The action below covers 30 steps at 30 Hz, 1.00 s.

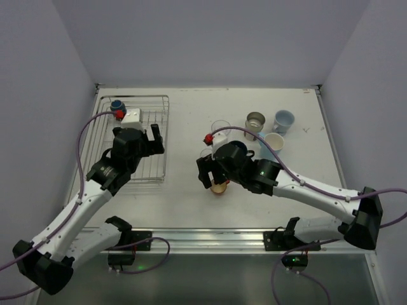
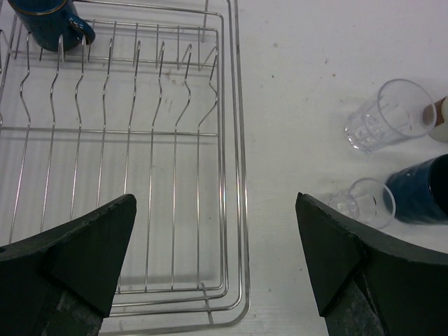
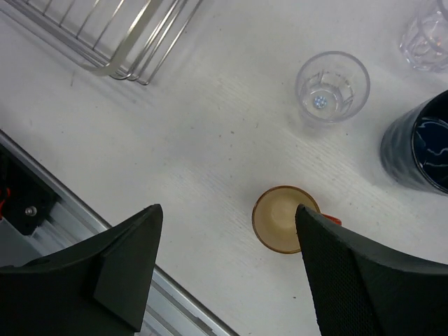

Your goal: Unload the cups from the dish rack

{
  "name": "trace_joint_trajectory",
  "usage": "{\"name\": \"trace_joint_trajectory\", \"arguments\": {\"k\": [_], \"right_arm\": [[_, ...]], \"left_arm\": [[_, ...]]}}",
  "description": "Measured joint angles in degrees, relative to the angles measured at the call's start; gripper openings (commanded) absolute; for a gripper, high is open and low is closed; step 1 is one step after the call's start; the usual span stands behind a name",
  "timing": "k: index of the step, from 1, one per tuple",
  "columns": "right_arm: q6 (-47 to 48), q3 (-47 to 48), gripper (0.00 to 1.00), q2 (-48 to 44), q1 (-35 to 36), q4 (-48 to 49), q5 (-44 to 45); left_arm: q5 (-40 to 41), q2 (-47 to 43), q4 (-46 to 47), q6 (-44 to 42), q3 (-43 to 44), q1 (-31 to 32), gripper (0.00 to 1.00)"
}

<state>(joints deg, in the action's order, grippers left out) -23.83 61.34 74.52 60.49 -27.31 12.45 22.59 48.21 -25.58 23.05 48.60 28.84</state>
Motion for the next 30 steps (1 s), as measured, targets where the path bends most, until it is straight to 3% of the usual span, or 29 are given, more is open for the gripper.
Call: {"name": "trace_joint_trajectory", "arguments": {"k": [4, 11, 19, 30], "right_arm": [[1.5, -3.9, 0.78, -6.6, 0.0, 4.1, 0.4], [2.6, -15.3, 0.77, -18.1, -0.4, 11.0, 0.5], [3.3, -18.1, 0.77, -22.5, -0.9, 15.3, 0.5], [3.6, -19.5, 0.77, -22.0, -0.9, 16.7, 0.5]], "left_arm": [[-2.4, 10.5, 4.4, 0.6, 4.0, -5.2, 1.0], [-10.2, 29.5, 9.9, 1.4, 11.0, -24.8, 0.98], [-11.5, 44.4, 14.2, -1.7, 21.7, -29.7, 0.97], [-11.3, 57.7, 15.3, -2.7, 33.5, -34.8, 0.98]]}}
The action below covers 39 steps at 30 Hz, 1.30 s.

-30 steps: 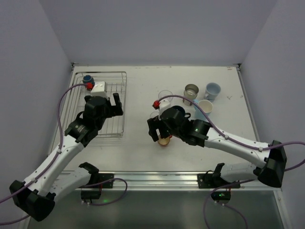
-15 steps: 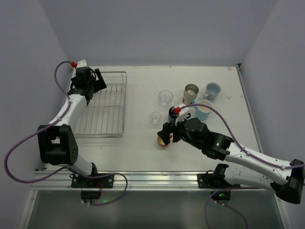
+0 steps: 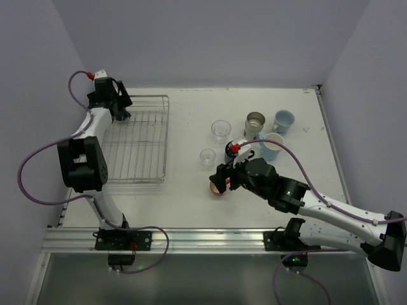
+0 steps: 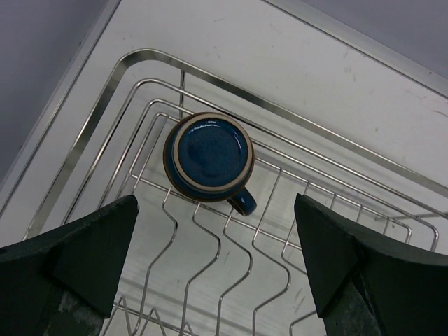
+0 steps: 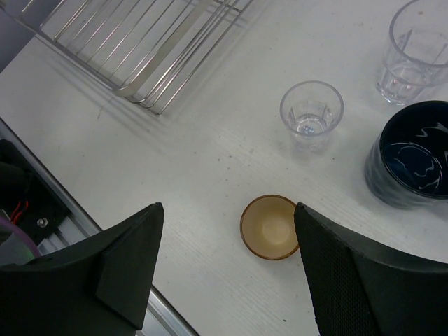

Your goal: Unload the cups from the dish rack

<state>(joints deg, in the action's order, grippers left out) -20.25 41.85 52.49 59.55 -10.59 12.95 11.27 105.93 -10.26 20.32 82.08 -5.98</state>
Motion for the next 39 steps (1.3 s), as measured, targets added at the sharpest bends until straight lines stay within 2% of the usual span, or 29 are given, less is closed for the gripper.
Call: {"name": "trace_joint_trajectory", "arguments": {"k": [9, 14, 17, 20, 21, 23, 24, 27, 30, 33, 37, 39], "right_arm": [[0.3, 0.0, 0.77, 1.3, 0.0, 1.0, 0.0], [0.4, 0.0, 0.77, 2.0, 0.0, 1.2, 0.0], [0.5, 0.0, 0.77, 2.1, 0.0, 1.2, 0.1], [0.8, 0.0, 0.77, 2.4, 0.0, 1.2, 0.9], [0.9, 0.0, 0.77, 2.4, 0.0, 1.2, 1.2], [1.0, 0.0, 0.77, 2.5, 0.0, 1.2, 1.6], [1.0, 0.0, 0.77, 2.6, 0.0, 1.2, 1.6], [1.0, 0.0, 0.77, 2.6, -0.1, 1.2, 1.8], [1.0, 0.0, 0.77, 2.6, -0.1, 1.2, 2.1], [0.7, 0.4, 0.79, 2.6, -0.1, 1.1, 2.1], [-0.2, 2.3, 0.81, 2.6, -0.1, 1.2, 1.1], [-1.0, 3.1, 0.86, 2.6, -0.2, 1.6, 0.3]], "left_arm": [[-0.5, 7.7, 0.2, -2.2, 4.9, -0.9, 0.95], [-1.9, 10.3, 1.2, -3.0, 5.0, -1.2, 0.87], [-2.2, 11.3, 2.9, -3.4, 5.0, -1.3, 0.79], [-3.1, 11.7, 3.8, -3.3, 5.0, -1.7, 0.62], [-3.3, 11.7, 3.9, -3.2, 5.0, -1.8, 0.52], [-3.7, 11.7, 4.1, -2.8, 5.0, -1.9, 0.43], [-3.9, 11.7, 4.2, -2.9, 5.0, -1.9, 0.34], [-4.1, 11.7, 4.2, -2.9, 5.0, -1.9, 0.21], [-4.4, 11.2, 4.7, -2.9, 4.3, -1.9, 0.14], [-5.5, 8.9, 4.7, -2.7, 2.0, -1.9, 0.13], [-9.1, 2.6, 5.2, -0.8, -1.3, -1.9, 0.11], [-11.1, -2.0, 6.3, 0.7, -3.5, -1.9, 0.08]]}}
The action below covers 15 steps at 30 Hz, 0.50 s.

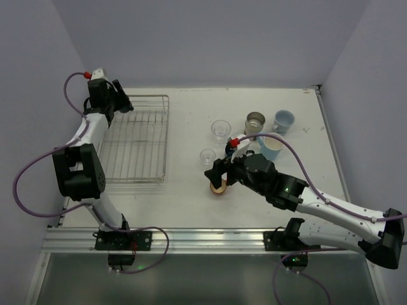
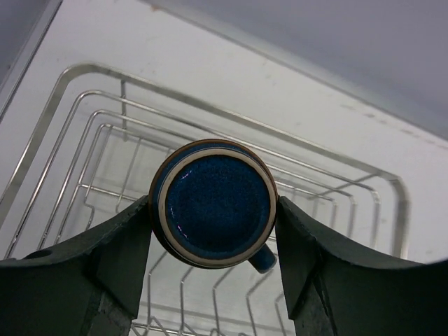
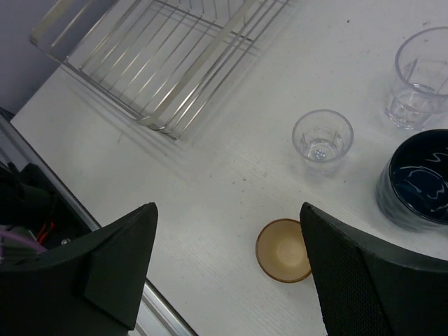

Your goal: Unload the cups from the dish rack

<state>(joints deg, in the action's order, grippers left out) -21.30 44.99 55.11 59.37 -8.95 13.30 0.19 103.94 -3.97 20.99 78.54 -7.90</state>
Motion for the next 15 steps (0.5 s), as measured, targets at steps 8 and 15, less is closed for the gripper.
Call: {"name": "trace_joint_trajectory", "arguments": {"k": [8, 15], "right_arm": [[-2.5, 1.3, 0.9, 0.0, 0.0, 3.4, -2.7], [-3.7, 1.3, 0.88, -1.6, -1.1, 10.2, -6.3]], "left_arm": [[-9.5, -22.9, 7.9, 10.0, -13.4, 0.8, 0.03], [-17.5, -37.5, 14.1, 19.4, -28.2, 10.4, 0.0]]}}
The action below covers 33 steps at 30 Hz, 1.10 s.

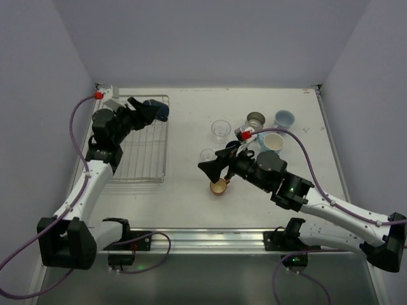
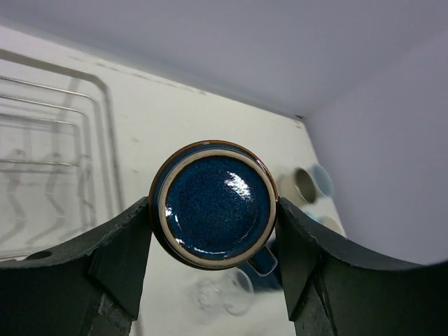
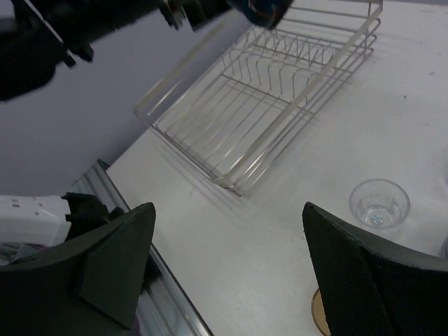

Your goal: Unload the cups from the dish rack

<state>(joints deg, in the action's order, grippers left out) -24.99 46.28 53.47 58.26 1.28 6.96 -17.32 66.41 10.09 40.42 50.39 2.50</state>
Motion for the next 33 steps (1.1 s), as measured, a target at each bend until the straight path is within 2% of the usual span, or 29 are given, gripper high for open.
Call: {"name": "trace_joint_trajectory", "arguments": {"k": [7, 11, 14, 20, 27, 33], "right_arm": [[-5.1, -0.7, 0.86, -1.0, -7.2, 8.4, -8.6], [-9.9, -2.4, 0.85, 0.1, -13.2, 12.3, -14.3], [-12.7, -2.5, 0.83, 2.1, -14.5, 14.0, -17.1], [-19.1, -3.3, 0.77, 3.3, -14.4, 17.7, -20.0], [-26.8, -10.1, 0.73, -1.2, -14.4, 22.0, -19.6], [-30.1, -10.2, 0.61, -1.3, -14.4, 26.4, -21.7]], "left_arm": [[-8.0, -9.4, 12.2, 11.6, -14.1, 9.7, 0.0], [-9.7, -10.2, 21.6, 17.1, -19.5, 14.2, 0.0], [-10.7, -9.8, 27.6, 20.3, -22.7, 17.9, 0.0], [-11.3, -8.6, 36.6, 23.2, -24.5, 23.1, 0.0], [-11.0, -9.3, 42.5, 24.2, -25.0, 25.8, 0.0], [-10.9, -8.5, 45.7, 24.6, -25.0, 30.1, 0.0]]}}
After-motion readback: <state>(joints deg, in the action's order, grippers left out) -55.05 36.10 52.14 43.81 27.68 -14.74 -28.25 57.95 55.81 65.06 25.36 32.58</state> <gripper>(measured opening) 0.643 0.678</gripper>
